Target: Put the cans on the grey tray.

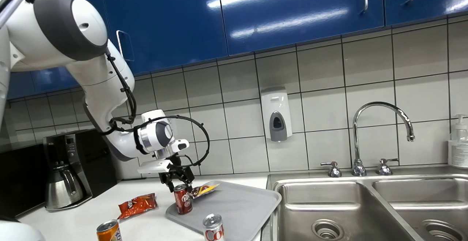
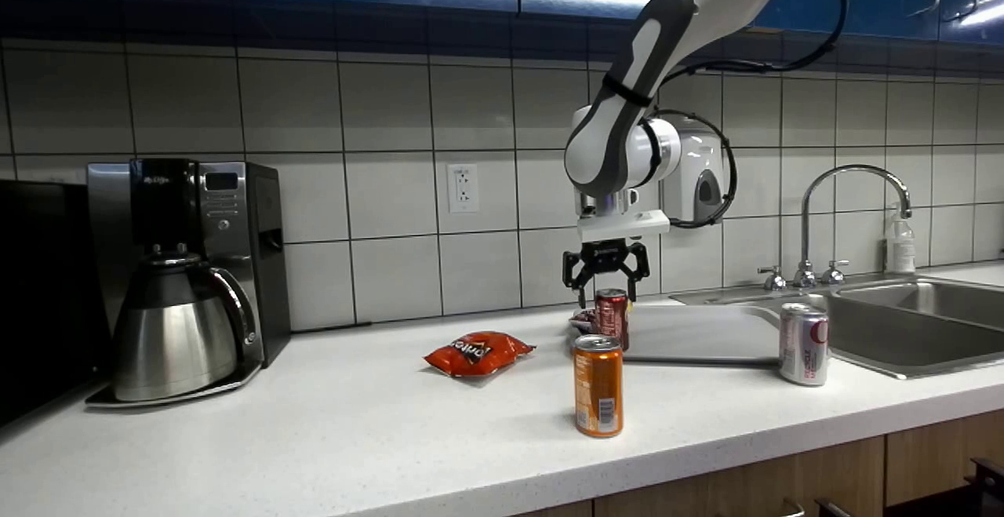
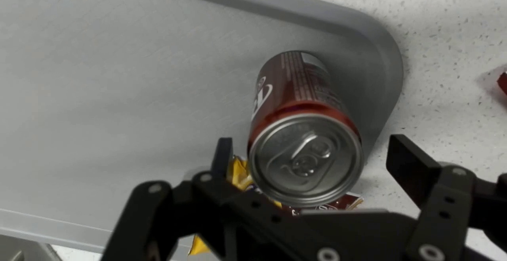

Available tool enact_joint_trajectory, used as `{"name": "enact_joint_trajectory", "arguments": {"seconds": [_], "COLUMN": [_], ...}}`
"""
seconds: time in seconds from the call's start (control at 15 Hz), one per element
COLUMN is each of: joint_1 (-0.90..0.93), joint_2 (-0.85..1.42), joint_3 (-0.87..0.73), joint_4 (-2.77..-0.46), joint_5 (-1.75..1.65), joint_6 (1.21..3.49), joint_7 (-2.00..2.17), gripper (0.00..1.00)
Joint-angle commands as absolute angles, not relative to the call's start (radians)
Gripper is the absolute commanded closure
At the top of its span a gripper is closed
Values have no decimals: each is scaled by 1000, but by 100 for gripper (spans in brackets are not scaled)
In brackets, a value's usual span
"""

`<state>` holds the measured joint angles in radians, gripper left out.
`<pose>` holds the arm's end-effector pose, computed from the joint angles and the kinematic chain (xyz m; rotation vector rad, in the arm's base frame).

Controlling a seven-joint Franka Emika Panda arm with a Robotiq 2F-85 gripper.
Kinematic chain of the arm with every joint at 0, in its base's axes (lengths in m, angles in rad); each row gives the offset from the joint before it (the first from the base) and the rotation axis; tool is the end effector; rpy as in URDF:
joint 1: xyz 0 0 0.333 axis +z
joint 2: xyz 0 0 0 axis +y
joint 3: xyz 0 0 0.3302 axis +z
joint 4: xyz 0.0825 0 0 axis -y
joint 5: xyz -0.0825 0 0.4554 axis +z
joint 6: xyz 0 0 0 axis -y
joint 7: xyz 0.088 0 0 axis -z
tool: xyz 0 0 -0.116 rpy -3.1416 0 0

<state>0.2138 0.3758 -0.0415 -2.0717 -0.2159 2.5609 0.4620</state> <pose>0.6430 0.1140 0.2073 3.0269 -0.1695 0.2297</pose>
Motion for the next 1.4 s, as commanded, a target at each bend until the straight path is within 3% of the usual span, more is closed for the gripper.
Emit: {"name": "enact_joint_trajectory", "arguments": {"seconds": [0.0, 0.8, 1.33], "joint_1": [238, 240, 232], "joint_2": [362, 168, 3], "joint_3": [-64, -23, 98], "joint_4": [-2056, -2165, -2272], "joint_5": [-237, -218, -92], "joint_6": [2551, 2549, 2500], "joint_7": [508, 489, 411], "gripper": [0, 0, 0]}}
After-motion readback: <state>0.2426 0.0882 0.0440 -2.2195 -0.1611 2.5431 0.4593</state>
